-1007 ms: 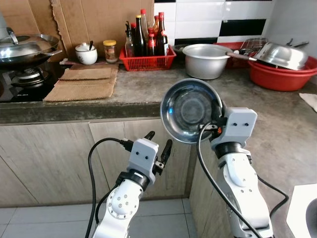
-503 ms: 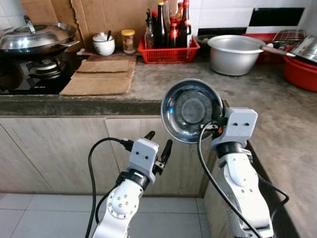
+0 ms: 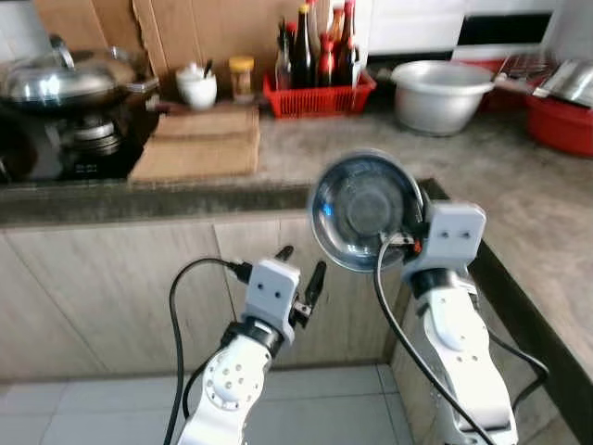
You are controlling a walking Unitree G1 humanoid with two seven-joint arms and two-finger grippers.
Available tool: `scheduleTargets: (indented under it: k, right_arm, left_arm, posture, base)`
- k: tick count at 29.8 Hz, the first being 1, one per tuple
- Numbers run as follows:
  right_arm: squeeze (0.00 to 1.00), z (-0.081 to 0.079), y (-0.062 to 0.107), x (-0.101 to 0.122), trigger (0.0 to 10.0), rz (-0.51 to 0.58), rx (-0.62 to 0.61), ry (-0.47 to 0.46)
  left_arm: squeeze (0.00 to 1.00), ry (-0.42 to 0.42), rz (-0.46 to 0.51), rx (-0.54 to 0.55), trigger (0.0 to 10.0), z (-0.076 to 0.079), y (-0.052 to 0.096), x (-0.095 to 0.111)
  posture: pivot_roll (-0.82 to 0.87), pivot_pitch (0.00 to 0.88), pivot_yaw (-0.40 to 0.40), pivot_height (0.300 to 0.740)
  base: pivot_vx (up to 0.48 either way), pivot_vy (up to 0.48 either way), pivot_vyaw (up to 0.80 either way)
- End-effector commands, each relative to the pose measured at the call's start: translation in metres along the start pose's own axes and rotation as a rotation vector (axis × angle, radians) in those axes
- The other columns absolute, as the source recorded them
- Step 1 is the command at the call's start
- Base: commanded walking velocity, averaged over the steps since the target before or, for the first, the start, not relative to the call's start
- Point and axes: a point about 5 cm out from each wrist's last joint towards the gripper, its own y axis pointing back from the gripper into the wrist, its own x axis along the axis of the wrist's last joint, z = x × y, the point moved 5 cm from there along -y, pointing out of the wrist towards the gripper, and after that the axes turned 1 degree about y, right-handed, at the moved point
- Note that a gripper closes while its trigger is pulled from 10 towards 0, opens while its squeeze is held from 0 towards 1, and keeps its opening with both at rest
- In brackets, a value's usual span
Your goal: Kitchen organization
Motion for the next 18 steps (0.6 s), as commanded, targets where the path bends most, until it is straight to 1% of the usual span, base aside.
scheduleTargets:
  k: [1,7,8,18]
  right_arm:
    - [0.0,-0.0105,-0.0005,0.0084,10.0,0.026,0.029,-0.015]
    - [0.0,-0.0085,0.0022,0.0039,10.0,0.002,0.029,-0.026]
    - [0.0,-0.008,0.0026,0.0027,10.0,-0.004,0.03,-0.026]
    - [0.0,-0.0085,0.0038,0.0004,10.0,-0.016,0.03,-0.028]
  left_arm:
    - [0.0,-0.004,-0.009,0.013,10.0,-0.0053,0.0022,-0.0017]
    - [0.0,-0.003,-0.011,0.012,10.0,-0.0048,0.0023,-0.0021]
    - [0.0,-0.004,-0.012,0.012,10.0,-0.0047,0.0022,-0.0024]
    - [0.0,-0.002,-0.014,0.011,10.0,-0.005,0.0025,-0.0028]
  posture:
    - [0.02,0.0,0.002,0.74]
    - [0.01,0.0,0.002,0.74]
    - [0.01,0.0,0.001,0.74]
    - [0.01,0.0,0.002,0.74]
  base:
    - [0.0,0.386,0.0]
    - [0.0,0.388,0.0]
    - [0.0,0.39,-0.44]
    - [0.0,0.431,-0.8]
